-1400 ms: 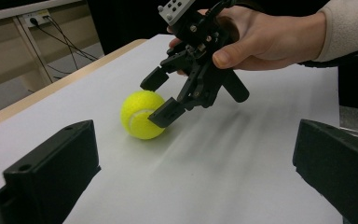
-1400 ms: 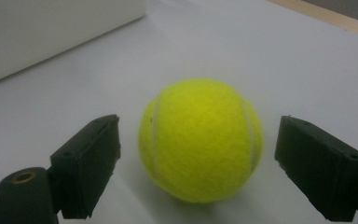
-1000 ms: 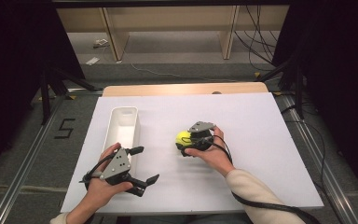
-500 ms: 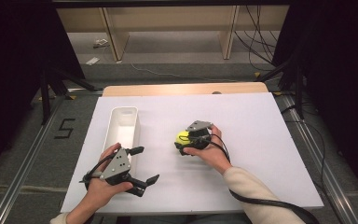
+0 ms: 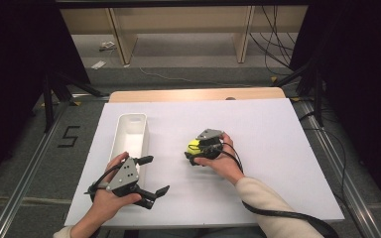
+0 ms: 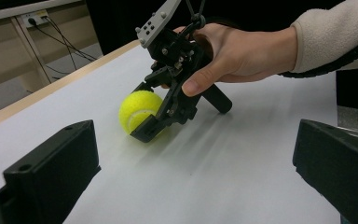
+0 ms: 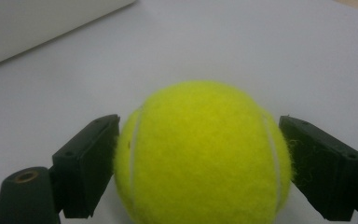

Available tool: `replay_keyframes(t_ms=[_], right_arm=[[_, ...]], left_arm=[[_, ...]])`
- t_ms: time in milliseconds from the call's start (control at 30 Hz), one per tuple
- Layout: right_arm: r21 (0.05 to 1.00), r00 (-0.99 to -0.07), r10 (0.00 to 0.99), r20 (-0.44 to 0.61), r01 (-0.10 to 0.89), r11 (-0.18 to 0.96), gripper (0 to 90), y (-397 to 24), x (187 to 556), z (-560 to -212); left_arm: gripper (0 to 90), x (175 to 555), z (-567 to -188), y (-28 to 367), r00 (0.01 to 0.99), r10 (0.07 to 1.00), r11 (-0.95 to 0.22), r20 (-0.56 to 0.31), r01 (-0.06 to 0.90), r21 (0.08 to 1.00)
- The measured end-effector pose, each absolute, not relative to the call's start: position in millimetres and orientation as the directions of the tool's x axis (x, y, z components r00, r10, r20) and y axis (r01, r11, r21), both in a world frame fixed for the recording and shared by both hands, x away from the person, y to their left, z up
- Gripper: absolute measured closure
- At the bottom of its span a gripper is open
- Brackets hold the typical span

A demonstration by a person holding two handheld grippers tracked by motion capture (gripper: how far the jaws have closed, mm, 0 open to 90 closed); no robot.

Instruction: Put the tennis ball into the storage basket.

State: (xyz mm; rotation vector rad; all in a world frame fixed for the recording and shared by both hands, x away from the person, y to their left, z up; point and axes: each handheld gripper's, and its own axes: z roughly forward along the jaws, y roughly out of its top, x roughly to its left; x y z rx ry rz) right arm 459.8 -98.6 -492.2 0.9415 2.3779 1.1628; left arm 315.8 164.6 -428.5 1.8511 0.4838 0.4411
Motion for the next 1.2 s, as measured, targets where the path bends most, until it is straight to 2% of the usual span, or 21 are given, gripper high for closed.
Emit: replay_keyframes(t_ms=[433,733,1200], right_arm=[[0.790,-0.726,0.688,0.004,0.425,0.443,17.5,-96.6,461.6,-495.4],[0.790,-0.716,0.698,0.003,0.430,0.437,24.3,-97.0,460.5,-494.7],[0.790,-0.713,0.701,0.000,0.430,0.437,25.6,-97.8,459.9,-493.6]], left_arm=[[0.0,315.7,-428.6,164.4,0.847,0.527,-0.299,0.064,0.114,0.948],[0.0,315.7,-428.6,164.6,0.847,0.528,-0.297,0.063,0.115,0.948],[0.0,315.6,-428.8,164.4,0.848,0.526,-0.296,0.061,0.116,0.948]])
